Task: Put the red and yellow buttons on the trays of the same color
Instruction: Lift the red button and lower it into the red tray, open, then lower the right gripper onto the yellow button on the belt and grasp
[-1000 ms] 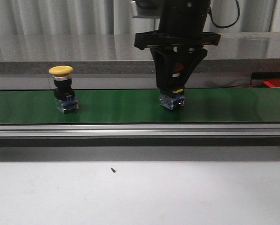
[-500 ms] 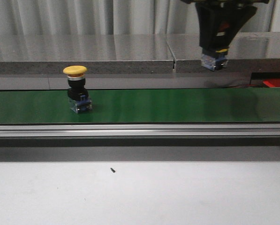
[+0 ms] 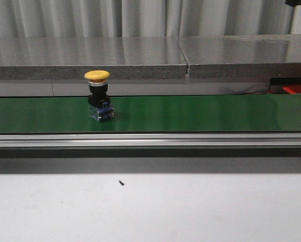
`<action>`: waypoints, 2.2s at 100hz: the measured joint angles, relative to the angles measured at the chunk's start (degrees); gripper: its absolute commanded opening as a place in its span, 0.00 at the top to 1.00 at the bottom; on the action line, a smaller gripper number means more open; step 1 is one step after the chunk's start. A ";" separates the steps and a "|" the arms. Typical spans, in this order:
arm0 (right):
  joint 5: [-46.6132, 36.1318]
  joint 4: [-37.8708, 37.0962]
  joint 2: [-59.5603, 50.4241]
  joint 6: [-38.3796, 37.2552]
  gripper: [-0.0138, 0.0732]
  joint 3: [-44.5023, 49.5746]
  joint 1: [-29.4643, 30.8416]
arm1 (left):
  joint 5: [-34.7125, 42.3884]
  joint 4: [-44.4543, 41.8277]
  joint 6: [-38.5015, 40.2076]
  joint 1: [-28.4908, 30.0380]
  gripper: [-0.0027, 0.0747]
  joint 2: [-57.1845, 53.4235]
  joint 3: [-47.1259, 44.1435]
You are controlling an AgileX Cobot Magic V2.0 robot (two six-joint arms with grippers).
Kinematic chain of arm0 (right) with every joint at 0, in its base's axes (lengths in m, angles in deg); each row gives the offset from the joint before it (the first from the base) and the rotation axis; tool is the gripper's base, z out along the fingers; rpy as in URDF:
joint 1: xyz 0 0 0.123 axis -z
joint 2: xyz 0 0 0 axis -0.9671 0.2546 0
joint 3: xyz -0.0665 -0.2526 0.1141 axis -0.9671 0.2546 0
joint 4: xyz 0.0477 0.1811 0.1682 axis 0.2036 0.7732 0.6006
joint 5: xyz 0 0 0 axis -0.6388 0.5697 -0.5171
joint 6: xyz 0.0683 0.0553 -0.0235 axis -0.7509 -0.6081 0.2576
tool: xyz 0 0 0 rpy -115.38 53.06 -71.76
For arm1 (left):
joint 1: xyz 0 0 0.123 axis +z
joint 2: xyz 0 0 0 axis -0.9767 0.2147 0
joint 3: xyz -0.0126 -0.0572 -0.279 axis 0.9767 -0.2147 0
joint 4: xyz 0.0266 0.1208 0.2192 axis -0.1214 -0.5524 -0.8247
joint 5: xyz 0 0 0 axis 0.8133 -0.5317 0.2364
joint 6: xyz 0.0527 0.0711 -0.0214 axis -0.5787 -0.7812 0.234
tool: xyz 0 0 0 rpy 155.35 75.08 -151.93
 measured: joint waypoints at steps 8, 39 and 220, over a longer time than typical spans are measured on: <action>-0.56 -0.37 0.00 0.00 0.62 0.00 3.81 | 0.00 0.00 0.00 0.00 0.99 0.00 0.00; -3.21 1.84 5.31 -0.08 0.62 0.23 13.69 | 0.00 0.00 0.00 0.00 0.99 0.00 0.00; -14.78 6.65 -8.11 -0.08 0.28 12.37 14.11 | 0.00 0.00 0.00 0.00 0.99 0.00 0.00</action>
